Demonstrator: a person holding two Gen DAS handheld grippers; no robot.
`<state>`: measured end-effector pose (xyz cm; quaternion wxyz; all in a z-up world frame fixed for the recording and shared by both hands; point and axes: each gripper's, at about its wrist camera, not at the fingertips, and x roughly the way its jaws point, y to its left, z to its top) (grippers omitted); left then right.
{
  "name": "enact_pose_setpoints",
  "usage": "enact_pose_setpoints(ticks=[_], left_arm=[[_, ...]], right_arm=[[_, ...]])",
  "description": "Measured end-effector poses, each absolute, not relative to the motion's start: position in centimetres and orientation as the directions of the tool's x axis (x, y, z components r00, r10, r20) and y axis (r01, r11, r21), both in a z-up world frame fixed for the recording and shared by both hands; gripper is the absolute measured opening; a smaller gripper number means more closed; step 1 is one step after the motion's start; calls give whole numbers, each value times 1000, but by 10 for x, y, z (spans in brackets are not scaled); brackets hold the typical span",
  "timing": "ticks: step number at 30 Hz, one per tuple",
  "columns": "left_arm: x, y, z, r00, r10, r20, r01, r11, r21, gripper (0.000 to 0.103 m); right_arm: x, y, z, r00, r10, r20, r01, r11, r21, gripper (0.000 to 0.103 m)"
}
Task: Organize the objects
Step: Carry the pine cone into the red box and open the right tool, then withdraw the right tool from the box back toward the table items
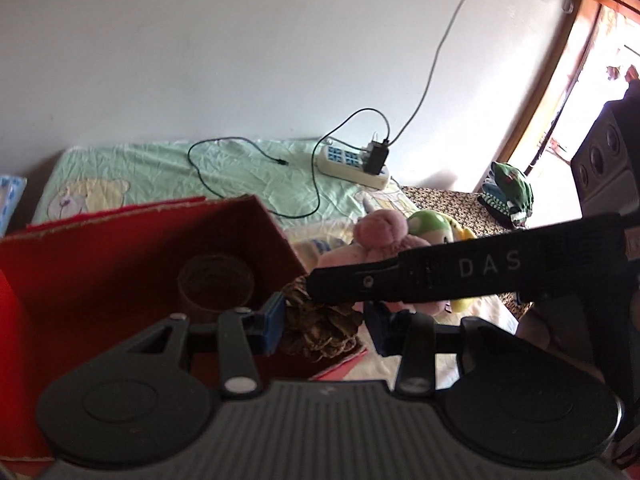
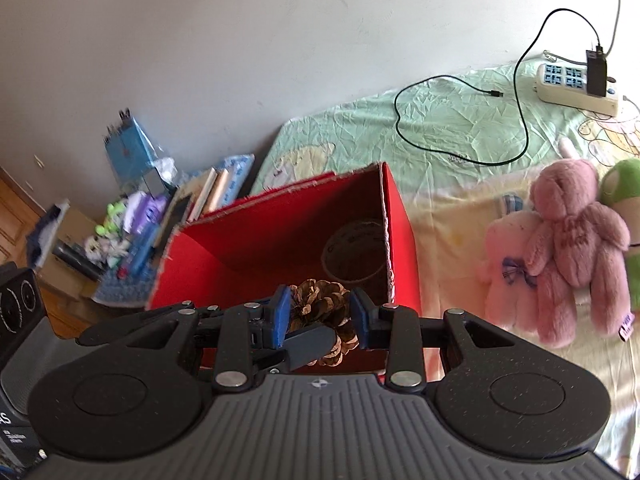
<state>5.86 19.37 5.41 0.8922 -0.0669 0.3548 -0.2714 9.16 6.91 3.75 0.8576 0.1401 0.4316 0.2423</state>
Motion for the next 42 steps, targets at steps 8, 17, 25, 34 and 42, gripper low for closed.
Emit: enact_pose_setpoints(ticks=[8,17,25,34,42], left_arm=[[71,198,22,583,-516,-628,386,856,-344,42],[84,196,-3,535,-524,-662,370,850,-374,42],[88,195,-12,502,-540,-675,372,840,-395,42],[90,196,-13,498,-542,-677,370,839,-399,43],[91,198,-15,501,-530,-684,348,847,-402,50]], right_arm=[[100,85,16,505,484,-715,-319,874,367,35],[99,95,7,525,433,-733,-335,897,289,37],[96,95,6,543,426,-724,-325,901,286,37],[93,96,5,557,428,-711,-325,901,287,41],[92,96,4,570,432,-698,-344,898,275,42]])
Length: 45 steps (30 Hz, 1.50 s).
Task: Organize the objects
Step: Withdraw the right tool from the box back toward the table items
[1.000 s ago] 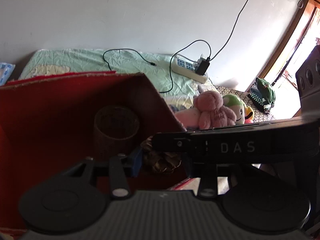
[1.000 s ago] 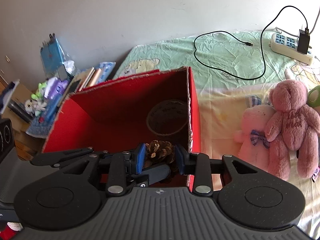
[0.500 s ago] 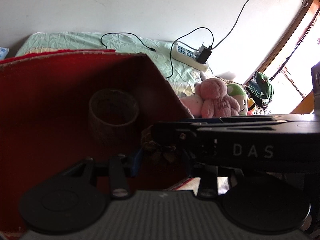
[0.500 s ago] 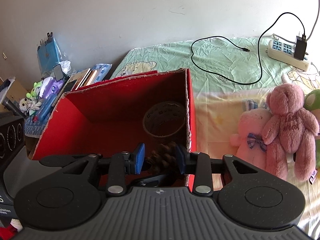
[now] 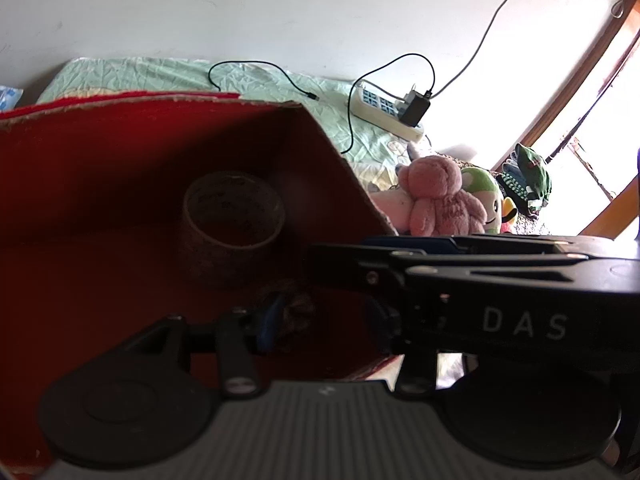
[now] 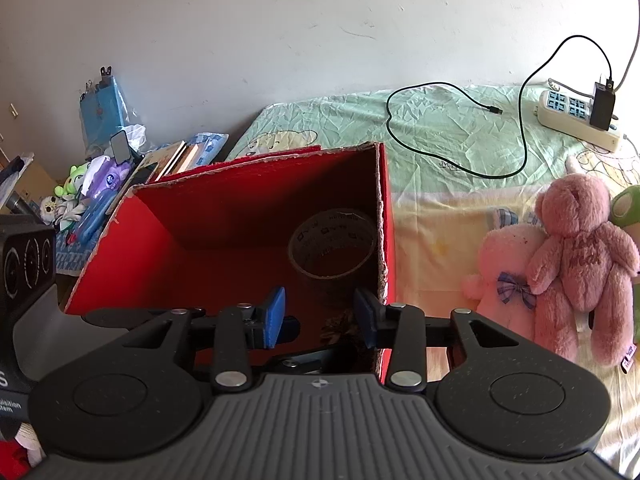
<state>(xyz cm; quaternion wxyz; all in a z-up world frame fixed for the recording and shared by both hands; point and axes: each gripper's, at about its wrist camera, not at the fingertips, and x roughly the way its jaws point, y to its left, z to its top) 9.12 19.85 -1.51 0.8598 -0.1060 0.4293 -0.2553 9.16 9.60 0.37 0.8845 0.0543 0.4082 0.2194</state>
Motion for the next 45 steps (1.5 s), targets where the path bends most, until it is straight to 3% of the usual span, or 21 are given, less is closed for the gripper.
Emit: enact_pose_setpoints(ticks=[17,23,45], left_arm=[[78,219,1,587,-356,-727,239,934,-265,57],[70,215,13,619,-263,-740,199,964,-177,67],[26,204,43,678,-22,-734,72,997,36,78]], right_arm=[[88,93,5,572,451,-685,-318,892,322,41],[84,91,5,579,454,-677,-315,891,328,42],[47,80,18,621,487,-614,-328,873,361,42]])
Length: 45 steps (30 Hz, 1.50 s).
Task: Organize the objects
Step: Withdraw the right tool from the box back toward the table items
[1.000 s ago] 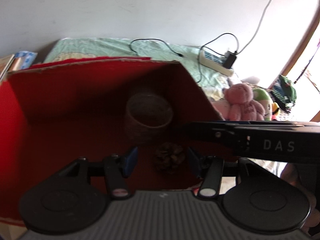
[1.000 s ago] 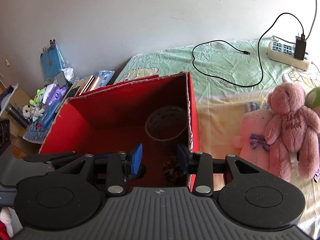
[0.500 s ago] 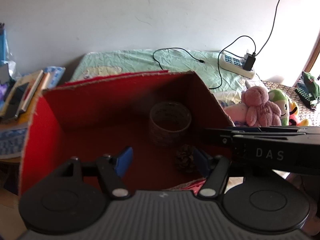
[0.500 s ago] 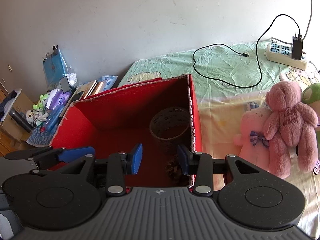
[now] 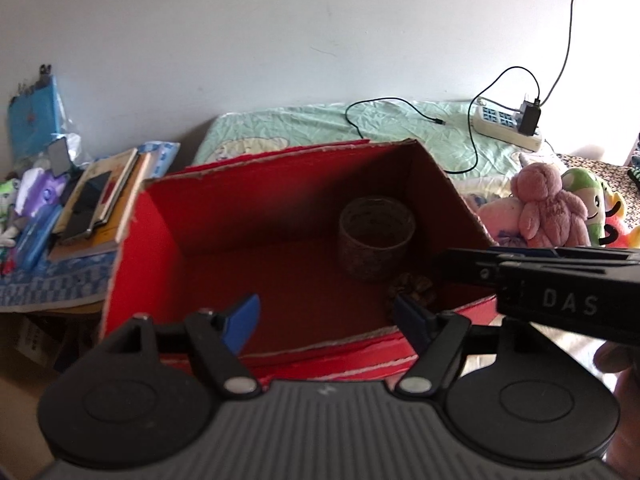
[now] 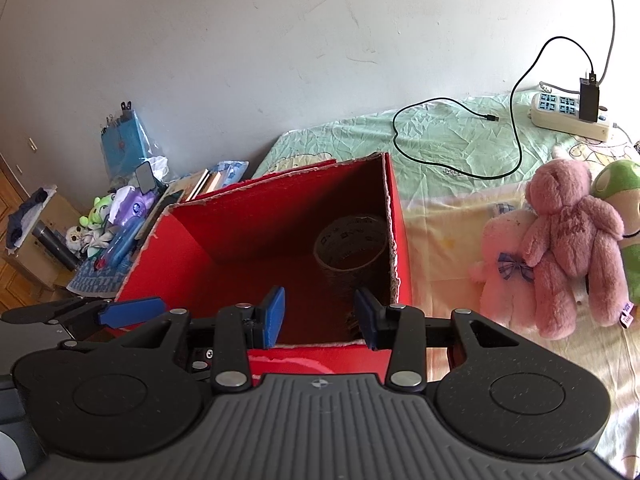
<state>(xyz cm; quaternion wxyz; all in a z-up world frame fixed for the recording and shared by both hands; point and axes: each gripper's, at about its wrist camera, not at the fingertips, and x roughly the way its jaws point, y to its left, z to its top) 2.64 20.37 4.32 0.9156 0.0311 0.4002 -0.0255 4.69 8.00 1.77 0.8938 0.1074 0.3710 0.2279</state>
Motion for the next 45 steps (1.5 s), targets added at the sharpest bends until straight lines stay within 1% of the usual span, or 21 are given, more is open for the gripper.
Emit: enact_pose_setpoints(ticks=[3,10,18,31,45], left_arm=[[18,202,47,685,-3,-729,59,997,51,82],[-4,195,54,707,39,-706,50,993,105,85],[-18,194,54,703,71,-708,26,992,125,85],[-34,189,39,671,85,-736,18,991,132,86],[-36,182,23,638,87,-765,31,990,138,90]], right_arm=[[39,78,19,622,497,-605,-334,867,369,42],[23,74,22,626,518,-583,-346,855,388,42],[10,67,21,598,557,-577,-334,827,452,42],[-6,73,8,549,569,-612,-330,821,466,42],[-10,68,-9,497,562,-661,-258,823,506,43]])
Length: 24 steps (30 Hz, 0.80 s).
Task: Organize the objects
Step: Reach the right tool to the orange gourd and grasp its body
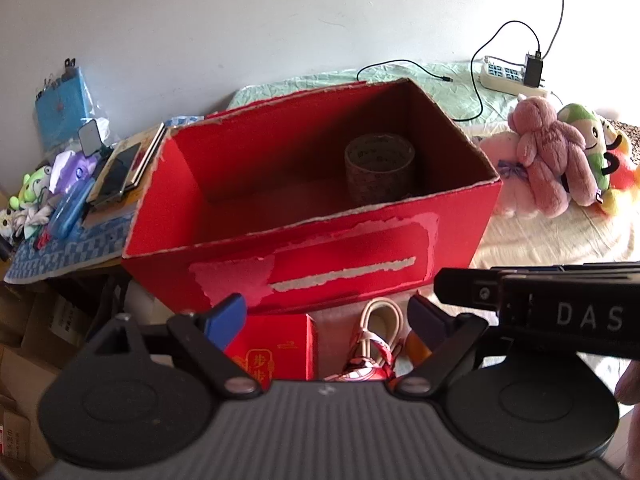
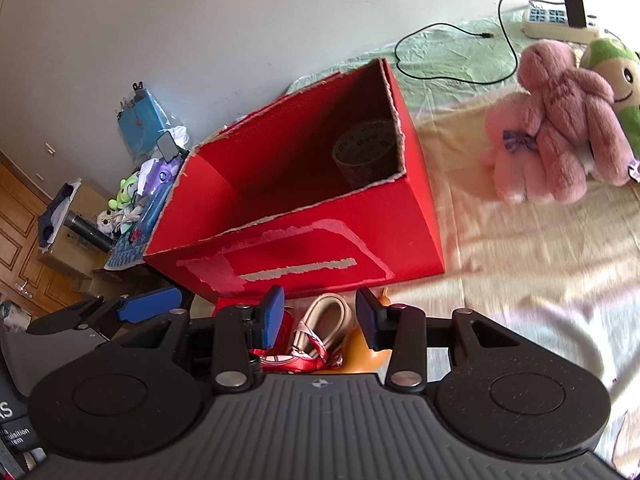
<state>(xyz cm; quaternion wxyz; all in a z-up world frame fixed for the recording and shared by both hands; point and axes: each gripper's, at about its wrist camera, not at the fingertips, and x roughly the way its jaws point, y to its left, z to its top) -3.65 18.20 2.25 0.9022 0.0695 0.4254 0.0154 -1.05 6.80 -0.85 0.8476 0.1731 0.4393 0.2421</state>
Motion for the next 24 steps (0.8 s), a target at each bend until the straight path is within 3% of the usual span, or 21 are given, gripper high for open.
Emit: enact_pose_setpoints(ticks=[8,13,24], left_arm=[[-42,200,10,615,25,-788,39,997,62,89],[-54,217,4,620,-59,-782,78,997,-13,83],[-71,212,-2,578,-347,-738,286,934,-215,71]], right_arm=[[-4,62,-26,456,550,-700,-194,829,525,43],[2,60,-41,410,553,-725,-148,825,546,43],[10,60,-69,298,587,-753,-68,800,596,43]])
